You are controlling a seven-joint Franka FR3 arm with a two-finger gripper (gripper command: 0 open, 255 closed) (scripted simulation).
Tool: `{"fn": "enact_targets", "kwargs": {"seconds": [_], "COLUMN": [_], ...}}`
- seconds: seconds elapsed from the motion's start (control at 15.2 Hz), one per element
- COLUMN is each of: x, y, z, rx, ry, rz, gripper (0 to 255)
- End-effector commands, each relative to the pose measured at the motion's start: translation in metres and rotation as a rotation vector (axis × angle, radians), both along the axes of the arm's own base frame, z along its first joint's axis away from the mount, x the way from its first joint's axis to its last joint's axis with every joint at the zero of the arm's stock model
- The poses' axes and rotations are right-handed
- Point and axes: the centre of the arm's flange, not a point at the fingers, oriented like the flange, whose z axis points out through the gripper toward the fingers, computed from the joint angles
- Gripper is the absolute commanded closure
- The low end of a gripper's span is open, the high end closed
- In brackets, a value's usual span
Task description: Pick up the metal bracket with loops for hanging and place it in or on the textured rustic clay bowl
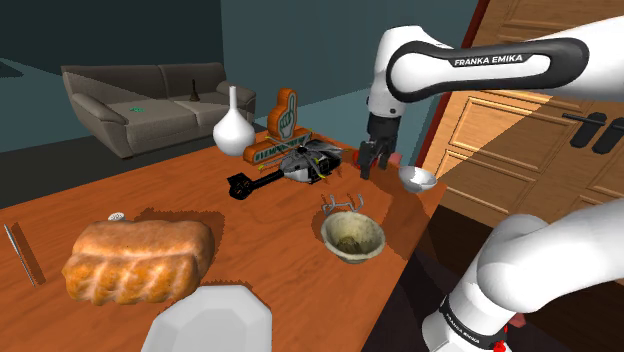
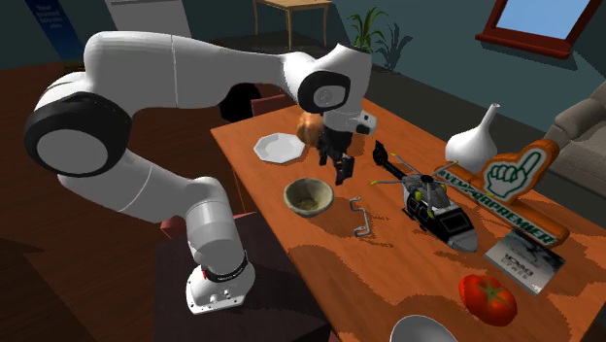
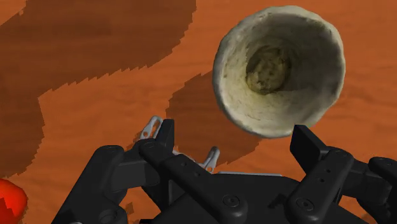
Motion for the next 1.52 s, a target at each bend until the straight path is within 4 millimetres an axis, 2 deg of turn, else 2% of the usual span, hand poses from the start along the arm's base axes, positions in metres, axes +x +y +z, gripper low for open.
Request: {"fn": "enact_targets", "kwargs": {"seconds": [0.0,1.06,1.45], "x": [0.013,0.118,0.114], "y": [-0.01,-0.078,-0.082], "z": [-0.019,-0.184,-0.215], "rx": [-0.012,-0.105,-0.105], "ry": [0.006,0.06,0.06], "rz": [0.02,0.163,0.163], "gripper": [0,0,0]}}
